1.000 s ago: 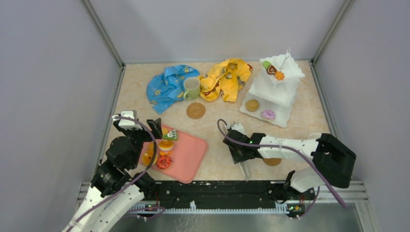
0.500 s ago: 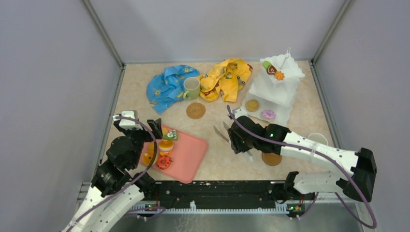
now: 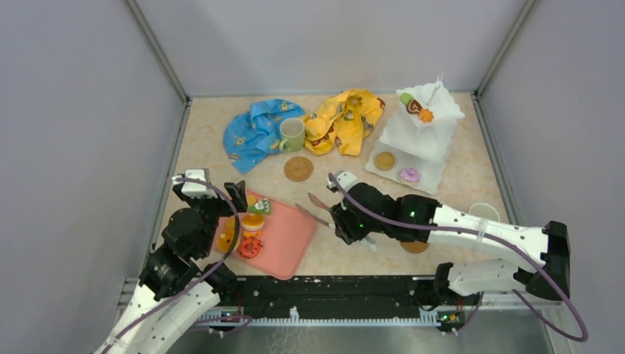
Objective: Serve the afternoon tea
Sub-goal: Pick up the desert from the tray.
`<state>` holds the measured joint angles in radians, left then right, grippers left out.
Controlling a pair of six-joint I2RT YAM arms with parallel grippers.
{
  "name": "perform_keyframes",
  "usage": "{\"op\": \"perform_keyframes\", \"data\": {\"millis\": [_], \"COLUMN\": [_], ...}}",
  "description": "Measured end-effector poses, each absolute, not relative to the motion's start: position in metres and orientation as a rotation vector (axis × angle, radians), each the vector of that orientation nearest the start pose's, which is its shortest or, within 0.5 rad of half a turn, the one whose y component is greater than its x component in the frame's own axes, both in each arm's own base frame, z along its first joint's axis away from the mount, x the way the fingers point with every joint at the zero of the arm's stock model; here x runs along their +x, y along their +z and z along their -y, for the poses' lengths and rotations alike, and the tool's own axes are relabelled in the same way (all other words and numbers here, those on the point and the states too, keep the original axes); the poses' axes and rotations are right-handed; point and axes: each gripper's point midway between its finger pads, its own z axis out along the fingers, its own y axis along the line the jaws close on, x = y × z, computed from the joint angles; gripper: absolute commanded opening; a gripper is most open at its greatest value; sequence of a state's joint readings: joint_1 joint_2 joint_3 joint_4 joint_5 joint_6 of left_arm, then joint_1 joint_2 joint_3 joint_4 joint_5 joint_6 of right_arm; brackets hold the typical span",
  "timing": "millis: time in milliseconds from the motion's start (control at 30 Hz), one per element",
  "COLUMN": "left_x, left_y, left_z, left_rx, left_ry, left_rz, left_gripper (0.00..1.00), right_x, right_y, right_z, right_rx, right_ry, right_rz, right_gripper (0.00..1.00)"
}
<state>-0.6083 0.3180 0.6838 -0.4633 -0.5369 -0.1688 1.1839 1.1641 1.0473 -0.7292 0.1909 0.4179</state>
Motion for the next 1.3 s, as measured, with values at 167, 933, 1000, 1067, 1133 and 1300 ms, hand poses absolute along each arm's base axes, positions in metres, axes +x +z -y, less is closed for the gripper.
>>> {"op": "perform_keyframes", "data": {"millis": [167, 933, 1000, 1067, 1133, 1300], "left_x": [0.211, 0.201, 0.202, 0.202, 0.202, 0.202], "left_y": [0.278, 0.29, 0.29, 0.29, 0.29, 0.29], "left_z": [0.043, 0.024, 0.023, 0.023, 0.023, 0.023], "left_rx": [-0.052, -0.134, -0.136, -0.136, -0.136, -0.136], "left_ry": [-0.138, -0.12, -0.117, -0.117, -0.117, -0.117], "left_rz": [-1.649, -1.58, -1.579, -1.579, -1.579, -1.579], "left_gripper": [0.99, 0.99, 0.99, 0.99, 0.99, 0.99], "right_x": [0.13, 0.114, 0.115, 0.117, 0.121, 0.13], "right_y": [0.177, 0.128, 0.12, 0.114, 0.112, 0.115], "right_z": [-0.306, -0.397, -0.399, -0.402, -0.403, -0.406], "right_rx": [-0.905, -1.29, -1.31, -1.323, -1.328, -1.332], "right_ry": [0.592, 0.744, 0.726, 0.705, 0.684, 0.634], "right_rz": [-2.234, -1.963, -1.97, -1.972, -1.962, -1.933], "right_gripper": [0.44, 0.45, 0.45, 0.44, 0.44, 0.44]}}
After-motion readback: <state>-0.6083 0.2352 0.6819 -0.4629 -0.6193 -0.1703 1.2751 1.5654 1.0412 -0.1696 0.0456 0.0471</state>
